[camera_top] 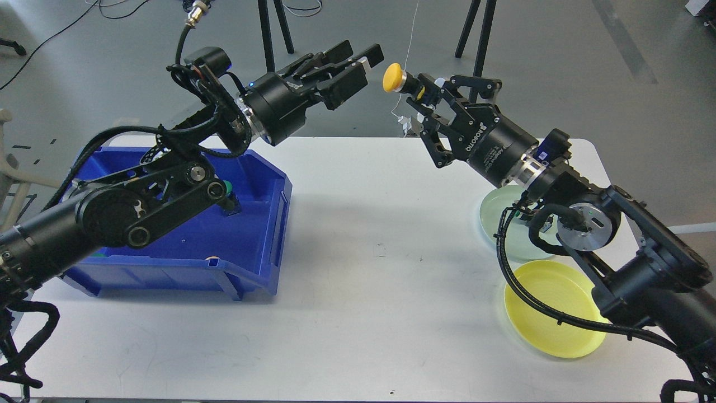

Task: Pass button and place on color plate
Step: 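Lower the yellow button onto the yellow plate with the right gripper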

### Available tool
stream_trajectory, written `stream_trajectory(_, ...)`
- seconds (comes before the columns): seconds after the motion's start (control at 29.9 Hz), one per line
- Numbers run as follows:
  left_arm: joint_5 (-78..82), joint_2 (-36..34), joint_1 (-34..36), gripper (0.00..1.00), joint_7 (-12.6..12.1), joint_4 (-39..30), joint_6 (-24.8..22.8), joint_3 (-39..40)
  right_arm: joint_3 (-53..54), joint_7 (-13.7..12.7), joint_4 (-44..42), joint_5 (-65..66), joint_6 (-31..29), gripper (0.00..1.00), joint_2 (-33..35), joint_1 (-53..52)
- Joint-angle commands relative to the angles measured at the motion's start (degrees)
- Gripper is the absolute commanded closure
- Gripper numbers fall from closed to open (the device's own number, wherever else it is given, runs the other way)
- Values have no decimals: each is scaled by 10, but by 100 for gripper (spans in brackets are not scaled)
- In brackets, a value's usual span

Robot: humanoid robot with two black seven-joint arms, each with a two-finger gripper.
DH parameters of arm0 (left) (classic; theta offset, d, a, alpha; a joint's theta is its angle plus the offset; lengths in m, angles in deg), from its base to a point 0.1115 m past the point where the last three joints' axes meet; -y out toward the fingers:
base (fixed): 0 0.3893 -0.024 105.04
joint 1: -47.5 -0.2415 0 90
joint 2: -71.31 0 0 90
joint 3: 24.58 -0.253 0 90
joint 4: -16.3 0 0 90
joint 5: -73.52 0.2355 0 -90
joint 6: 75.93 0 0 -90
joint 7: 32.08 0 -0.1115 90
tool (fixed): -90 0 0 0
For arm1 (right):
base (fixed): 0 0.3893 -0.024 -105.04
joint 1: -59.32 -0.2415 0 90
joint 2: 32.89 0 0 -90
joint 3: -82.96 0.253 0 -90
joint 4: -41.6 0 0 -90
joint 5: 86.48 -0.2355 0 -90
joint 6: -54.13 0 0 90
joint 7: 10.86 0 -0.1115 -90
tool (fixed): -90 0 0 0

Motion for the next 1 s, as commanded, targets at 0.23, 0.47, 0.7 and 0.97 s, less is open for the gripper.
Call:
stream_trajectory(0.23,-383,21,-2,1,-1,59,-50,84,36,-10,110,0,-3,77,232,212)
stream_trajectory(0.47,-583,43,1,1,-39,153,-144,156,37,-9,108,6,-3,77,274,304)
stream_trajectory(0.7,-617,46,2,1,-46,269,-233,227,-2,-10,89,22,6,77,274,326)
stream_trajectory(0.97,-616,44,4,1,-48,306,-272,241,-61,-11,-19,21,11,77,265,317)
